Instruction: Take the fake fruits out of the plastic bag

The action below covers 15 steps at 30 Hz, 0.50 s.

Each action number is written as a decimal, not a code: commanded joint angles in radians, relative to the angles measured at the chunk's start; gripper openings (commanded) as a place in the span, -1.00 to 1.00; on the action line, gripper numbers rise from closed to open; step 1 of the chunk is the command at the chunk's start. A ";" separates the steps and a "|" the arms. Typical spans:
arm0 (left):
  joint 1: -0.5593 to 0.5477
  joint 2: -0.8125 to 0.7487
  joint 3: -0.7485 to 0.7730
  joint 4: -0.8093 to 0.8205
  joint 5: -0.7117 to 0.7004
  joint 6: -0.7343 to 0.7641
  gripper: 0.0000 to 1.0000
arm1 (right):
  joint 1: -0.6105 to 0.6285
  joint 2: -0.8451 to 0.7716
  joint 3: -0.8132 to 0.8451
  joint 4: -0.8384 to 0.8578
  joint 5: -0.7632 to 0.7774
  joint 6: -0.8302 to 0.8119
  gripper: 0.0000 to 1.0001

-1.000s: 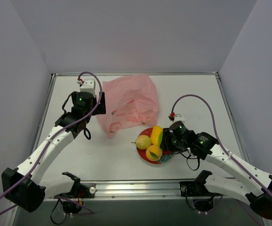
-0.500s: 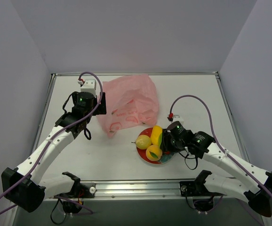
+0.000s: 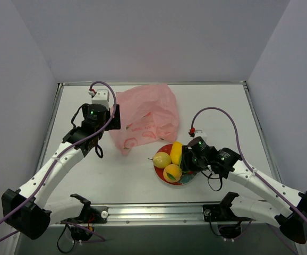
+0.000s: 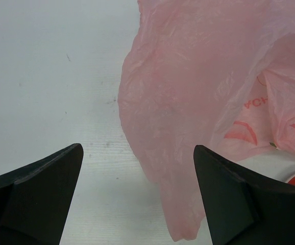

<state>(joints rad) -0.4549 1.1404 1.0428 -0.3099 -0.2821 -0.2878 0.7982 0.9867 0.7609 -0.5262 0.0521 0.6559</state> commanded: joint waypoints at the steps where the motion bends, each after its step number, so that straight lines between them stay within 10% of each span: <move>1: -0.007 -0.036 0.037 -0.005 -0.012 0.021 0.76 | 0.006 0.006 -0.006 -0.011 0.038 0.014 -0.04; 12: -0.007 -0.041 0.039 -0.006 -0.014 0.021 0.76 | 0.006 -0.025 -0.002 -0.012 0.017 0.010 0.04; 15: -0.007 -0.039 0.039 -0.006 -0.014 0.022 0.76 | 0.010 -0.059 0.029 -0.011 0.002 0.002 0.35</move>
<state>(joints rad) -0.4564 1.1355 1.0428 -0.3099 -0.2825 -0.2874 0.7998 0.9691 0.7609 -0.5259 0.0551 0.6628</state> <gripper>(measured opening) 0.882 0.608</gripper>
